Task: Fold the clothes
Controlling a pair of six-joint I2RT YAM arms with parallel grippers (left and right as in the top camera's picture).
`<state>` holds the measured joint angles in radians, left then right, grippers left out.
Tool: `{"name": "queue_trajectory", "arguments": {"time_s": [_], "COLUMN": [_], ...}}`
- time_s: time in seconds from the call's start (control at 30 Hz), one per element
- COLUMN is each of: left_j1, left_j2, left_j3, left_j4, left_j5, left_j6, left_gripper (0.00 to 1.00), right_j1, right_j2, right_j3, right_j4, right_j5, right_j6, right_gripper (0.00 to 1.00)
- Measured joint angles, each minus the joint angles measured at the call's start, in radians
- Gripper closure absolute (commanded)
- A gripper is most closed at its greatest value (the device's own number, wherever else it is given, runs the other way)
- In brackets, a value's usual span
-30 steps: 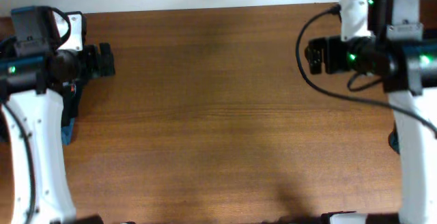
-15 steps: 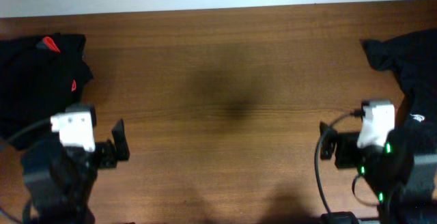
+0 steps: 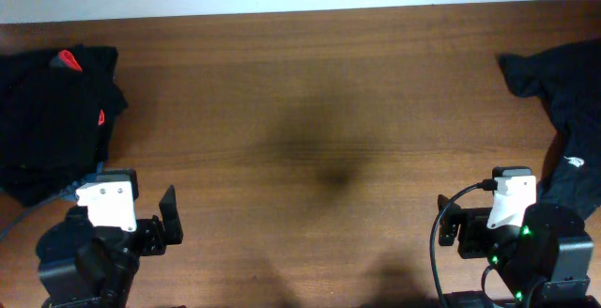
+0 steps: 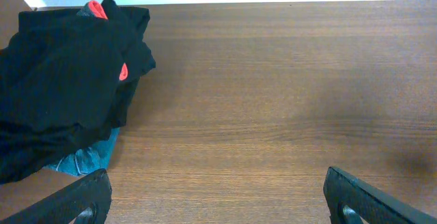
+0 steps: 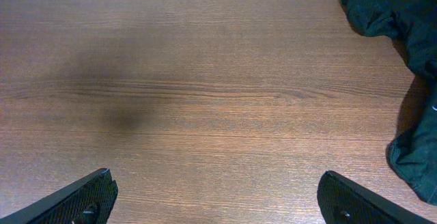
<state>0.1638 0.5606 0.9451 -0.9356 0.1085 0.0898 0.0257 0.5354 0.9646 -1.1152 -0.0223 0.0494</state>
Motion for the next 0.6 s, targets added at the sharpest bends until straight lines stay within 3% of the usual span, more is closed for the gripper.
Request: {"name": "queue_trajectory", "arguments": {"time_s": [0.43, 0.6], "left_j1": [0.000, 0.000], "left_j2": [0.000, 0.000], "left_j3": [0.000, 0.000], "left_j4": [0.000, -0.003], "left_j5": [0.000, 0.000], "left_j6": [0.000, 0.000], "left_gripper": [0.01, 0.01], "right_j1": [0.000, 0.000], "right_j2": [-0.008, -0.122], "right_j3": [-0.007, -0.076], "right_j4": [-0.012, 0.002], "right_j5": [0.000, 0.008], "right_j6": [0.000, -0.001], "right_gripper": [0.01, 0.01]}}
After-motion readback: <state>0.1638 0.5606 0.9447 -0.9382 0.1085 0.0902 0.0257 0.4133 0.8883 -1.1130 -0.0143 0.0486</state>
